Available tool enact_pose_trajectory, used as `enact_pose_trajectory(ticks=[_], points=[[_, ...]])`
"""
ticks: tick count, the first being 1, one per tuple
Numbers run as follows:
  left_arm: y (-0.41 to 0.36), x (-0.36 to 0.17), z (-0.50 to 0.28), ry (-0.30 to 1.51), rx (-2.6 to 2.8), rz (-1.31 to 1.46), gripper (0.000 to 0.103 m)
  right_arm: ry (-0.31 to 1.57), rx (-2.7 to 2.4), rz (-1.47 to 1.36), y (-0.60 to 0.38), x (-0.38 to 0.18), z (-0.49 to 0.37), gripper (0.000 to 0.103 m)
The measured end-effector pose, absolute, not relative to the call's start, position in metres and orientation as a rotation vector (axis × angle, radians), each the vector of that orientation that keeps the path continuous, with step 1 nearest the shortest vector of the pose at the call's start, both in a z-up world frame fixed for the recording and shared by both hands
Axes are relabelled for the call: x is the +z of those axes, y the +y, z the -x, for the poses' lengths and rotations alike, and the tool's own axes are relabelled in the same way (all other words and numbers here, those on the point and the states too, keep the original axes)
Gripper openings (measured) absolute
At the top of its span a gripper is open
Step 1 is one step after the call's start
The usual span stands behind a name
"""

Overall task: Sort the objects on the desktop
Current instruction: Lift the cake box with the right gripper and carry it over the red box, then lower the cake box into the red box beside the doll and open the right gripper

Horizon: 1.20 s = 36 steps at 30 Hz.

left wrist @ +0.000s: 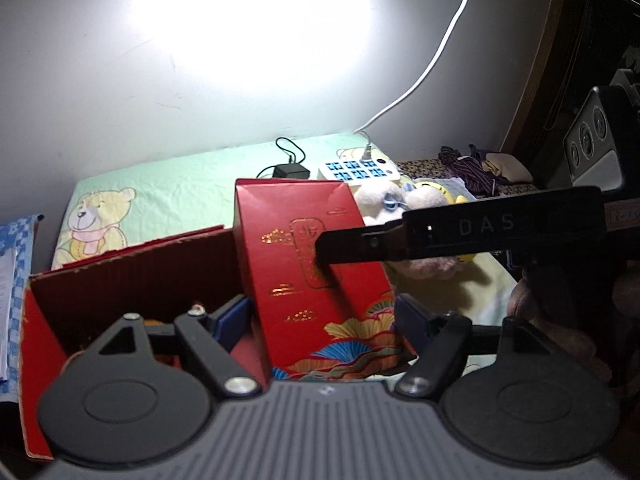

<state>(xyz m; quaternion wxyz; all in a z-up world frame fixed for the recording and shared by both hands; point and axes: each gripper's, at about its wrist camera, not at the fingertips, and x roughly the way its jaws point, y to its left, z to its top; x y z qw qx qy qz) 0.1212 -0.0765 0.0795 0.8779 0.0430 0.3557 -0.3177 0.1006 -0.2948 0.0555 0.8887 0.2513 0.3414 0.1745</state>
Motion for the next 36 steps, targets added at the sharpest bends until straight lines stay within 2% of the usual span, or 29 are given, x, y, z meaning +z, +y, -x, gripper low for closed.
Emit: enact_pose_trajectory(ticks=[9,21,36], points=[[-0.047,0.04,-0.168,0.855,-0.688,-0.017,0.077,0.757,0.37,-0.414,-0.241,0.048,-0.148,0.047],[-0.058,-0.003,-0.193,1.0,-0.793,-0.06,0.077,0.885,0.228,-0.307,-0.218,0.023,-0.17,0.048],[-0.056,-0.032,-0.217,1.171,-0.827,-0.063,0.075,0.91,0.178,-0.393,-0.216,0.011,-0.173,0.048]])
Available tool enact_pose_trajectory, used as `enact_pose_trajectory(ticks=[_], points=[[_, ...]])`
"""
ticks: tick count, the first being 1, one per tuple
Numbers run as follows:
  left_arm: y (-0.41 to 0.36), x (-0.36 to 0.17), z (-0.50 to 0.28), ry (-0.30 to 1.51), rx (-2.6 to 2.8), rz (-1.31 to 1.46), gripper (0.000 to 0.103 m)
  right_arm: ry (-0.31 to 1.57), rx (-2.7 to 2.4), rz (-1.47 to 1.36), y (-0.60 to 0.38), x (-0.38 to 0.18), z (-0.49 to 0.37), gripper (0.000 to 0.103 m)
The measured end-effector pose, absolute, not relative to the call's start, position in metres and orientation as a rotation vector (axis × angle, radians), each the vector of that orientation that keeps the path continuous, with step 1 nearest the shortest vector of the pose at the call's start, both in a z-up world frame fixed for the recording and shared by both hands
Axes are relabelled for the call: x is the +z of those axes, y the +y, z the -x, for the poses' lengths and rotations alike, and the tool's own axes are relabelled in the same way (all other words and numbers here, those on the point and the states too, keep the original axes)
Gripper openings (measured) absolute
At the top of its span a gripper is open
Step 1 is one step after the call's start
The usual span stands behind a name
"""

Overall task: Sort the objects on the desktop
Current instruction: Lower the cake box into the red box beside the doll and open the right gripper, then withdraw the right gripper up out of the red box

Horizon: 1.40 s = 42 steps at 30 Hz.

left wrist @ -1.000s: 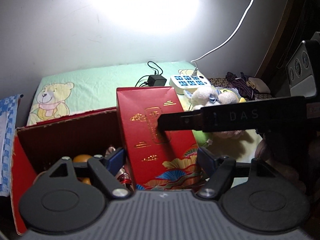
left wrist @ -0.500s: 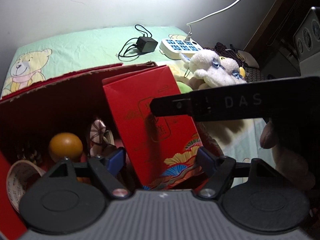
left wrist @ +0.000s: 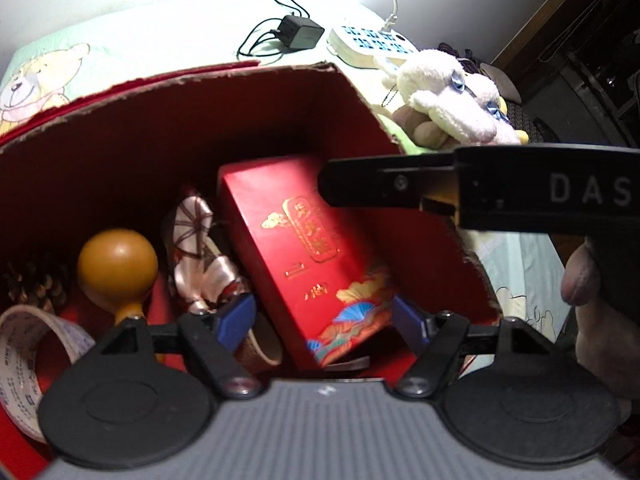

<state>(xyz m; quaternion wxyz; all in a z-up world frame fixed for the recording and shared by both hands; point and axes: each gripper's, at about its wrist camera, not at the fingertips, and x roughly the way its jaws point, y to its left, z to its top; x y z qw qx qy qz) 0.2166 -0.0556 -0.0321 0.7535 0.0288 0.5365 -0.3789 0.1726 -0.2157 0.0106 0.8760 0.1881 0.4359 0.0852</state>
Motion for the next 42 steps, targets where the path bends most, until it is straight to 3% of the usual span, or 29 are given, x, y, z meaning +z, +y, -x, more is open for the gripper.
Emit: enact_pose_trajectory(ticks=[12,42], points=[[-0.043,-0.036,-0.227,1.193,-0.778,-0.031,0.077,0.893,0.199,-0.422,-0.213,0.008,-0.175,0.046],[-0.008,0.0,-0.198,0.98,-0.422,-0.119,0.087,0.904,0.165,-0.313,-0.191,0.005,-0.157,0.044]])
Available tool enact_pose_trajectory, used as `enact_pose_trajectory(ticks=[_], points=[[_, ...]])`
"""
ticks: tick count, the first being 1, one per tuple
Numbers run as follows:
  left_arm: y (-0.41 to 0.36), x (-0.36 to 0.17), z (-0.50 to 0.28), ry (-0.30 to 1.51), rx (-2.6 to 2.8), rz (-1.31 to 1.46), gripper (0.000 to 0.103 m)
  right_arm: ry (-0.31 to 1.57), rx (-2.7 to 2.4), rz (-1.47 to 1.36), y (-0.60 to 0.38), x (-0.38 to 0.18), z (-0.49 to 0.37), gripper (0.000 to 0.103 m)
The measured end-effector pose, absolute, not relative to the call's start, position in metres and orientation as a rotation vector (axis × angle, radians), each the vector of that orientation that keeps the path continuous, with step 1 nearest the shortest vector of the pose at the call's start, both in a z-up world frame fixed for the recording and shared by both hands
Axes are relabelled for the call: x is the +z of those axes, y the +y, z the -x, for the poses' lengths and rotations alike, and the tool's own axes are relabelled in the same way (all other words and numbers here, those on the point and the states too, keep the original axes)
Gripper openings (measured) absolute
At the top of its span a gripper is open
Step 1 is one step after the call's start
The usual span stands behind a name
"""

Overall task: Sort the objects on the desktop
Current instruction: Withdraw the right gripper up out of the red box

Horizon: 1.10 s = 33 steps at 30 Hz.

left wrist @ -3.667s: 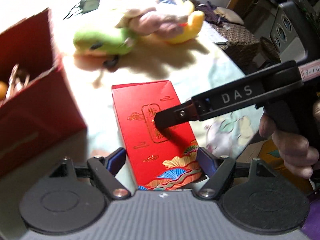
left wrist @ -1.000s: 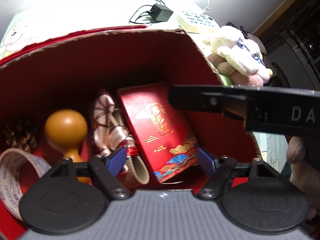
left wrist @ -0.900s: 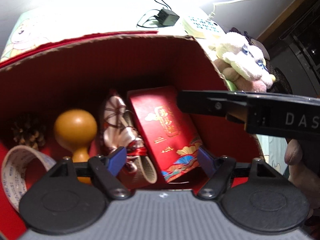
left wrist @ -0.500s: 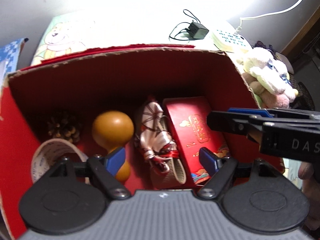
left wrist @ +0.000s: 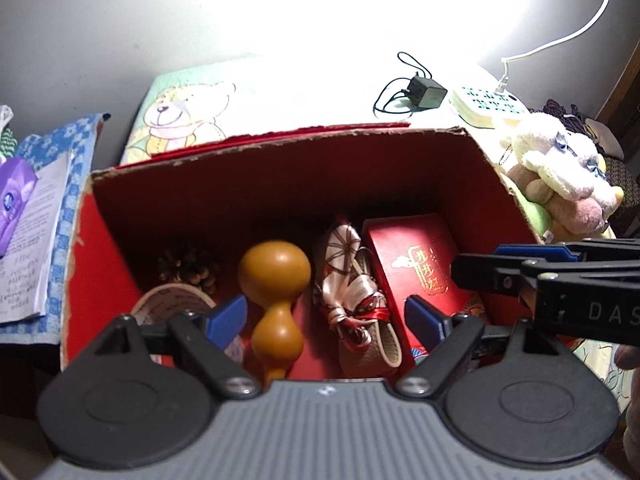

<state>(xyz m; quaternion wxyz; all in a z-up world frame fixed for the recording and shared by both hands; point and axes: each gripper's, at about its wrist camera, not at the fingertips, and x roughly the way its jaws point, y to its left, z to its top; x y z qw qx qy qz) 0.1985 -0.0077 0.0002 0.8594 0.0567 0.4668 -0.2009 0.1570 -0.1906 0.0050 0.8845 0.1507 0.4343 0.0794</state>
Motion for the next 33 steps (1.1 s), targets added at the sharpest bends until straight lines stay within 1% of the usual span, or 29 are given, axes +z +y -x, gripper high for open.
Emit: enact_pose_trajectory(ticks=[5,11,15,18,19,20,25,33], points=[[-0.008,0.01,-0.184,0.939,-0.344,-0.137,0.087,0.889,0.151,-0.3,-0.189,0.013,-0.147,0.046],[-0.001,0.019,-0.174,0.946,-0.263,-0.112,0.089,0.864,0.124,-0.261,-0.188,0.021,-0.132,0.049],[0.001,0.026,-0.16,0.933,-0.217,-0.117,0.094,0.844,0.113,-0.235,-0.188,0.022,-0.122,0.051],[0.002,0.032,-0.15,0.925,-0.186,-0.115,0.098,0.824,0.114,-0.229,-0.188,0.025,-0.114,0.061],[0.002,0.033,-0.148,0.921,-0.173,-0.114,0.098,0.815,0.118,-0.226,-0.188,0.026,-0.111,0.065],[0.003,0.033,-0.145,0.919,-0.161,-0.113,0.098,0.807,0.122,-0.222,-0.187,0.028,-0.109,0.067],[0.001,0.035,-0.131,0.927,-0.11,-0.118,0.1,0.778,0.148,-0.197,-0.185,0.034,-0.097,0.067],[-0.002,0.032,-0.113,0.953,-0.048,-0.096,0.1,0.772,0.184,-0.189,-0.19,0.035,-0.082,0.067]])
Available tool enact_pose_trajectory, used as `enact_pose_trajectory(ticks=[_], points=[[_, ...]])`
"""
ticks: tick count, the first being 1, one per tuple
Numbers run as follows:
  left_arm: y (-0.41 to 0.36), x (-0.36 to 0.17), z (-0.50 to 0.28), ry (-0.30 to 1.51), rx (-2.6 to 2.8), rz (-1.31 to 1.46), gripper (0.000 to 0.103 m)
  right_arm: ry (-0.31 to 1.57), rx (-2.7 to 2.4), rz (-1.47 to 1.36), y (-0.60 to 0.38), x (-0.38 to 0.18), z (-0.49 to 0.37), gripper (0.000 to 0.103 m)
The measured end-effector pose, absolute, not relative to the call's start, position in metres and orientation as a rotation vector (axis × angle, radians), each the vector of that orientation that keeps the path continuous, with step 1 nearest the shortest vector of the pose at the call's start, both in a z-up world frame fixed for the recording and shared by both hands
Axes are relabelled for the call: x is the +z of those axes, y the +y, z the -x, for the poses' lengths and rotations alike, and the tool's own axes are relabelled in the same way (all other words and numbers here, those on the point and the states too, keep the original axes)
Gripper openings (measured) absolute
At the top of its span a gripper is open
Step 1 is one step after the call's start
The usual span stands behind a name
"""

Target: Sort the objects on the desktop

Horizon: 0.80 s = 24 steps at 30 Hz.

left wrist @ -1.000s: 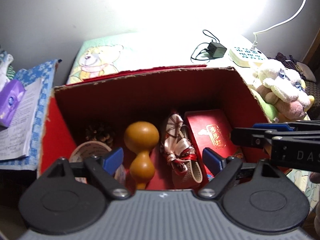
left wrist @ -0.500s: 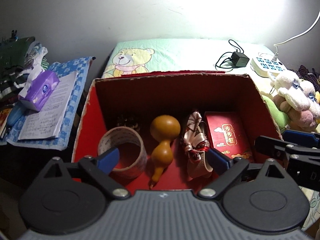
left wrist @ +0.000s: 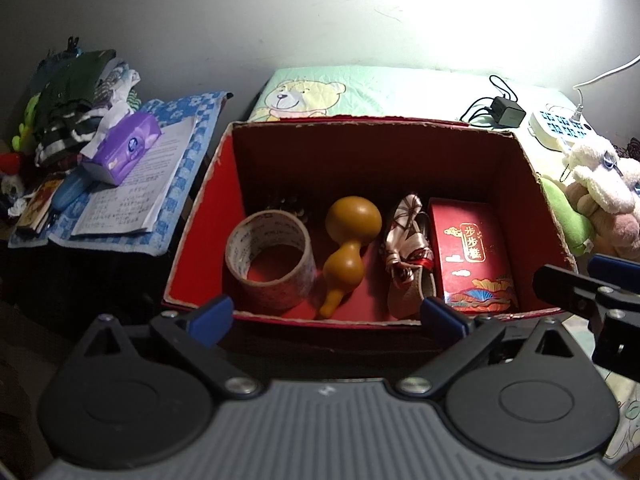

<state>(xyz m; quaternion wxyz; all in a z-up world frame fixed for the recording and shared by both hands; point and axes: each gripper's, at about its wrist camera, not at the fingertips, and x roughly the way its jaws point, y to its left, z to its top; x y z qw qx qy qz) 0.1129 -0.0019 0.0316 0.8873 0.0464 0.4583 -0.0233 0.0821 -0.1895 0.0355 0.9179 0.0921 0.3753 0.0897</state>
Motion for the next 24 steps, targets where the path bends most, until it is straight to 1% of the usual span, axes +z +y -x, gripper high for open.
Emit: enact_pose_trajectory(ticks=[6,24], points=[[-0.003,0.035,-0.109,0.958,-0.008,-0.072,0.102,0.775,0.212,-0.187,-0.195,0.036,-0.076,0.067],[-0.011,0.045,-0.121,0.936,0.148,-0.049,0.103,0.736,0.242,-0.157,-0.209,0.039,-0.09,0.065]])
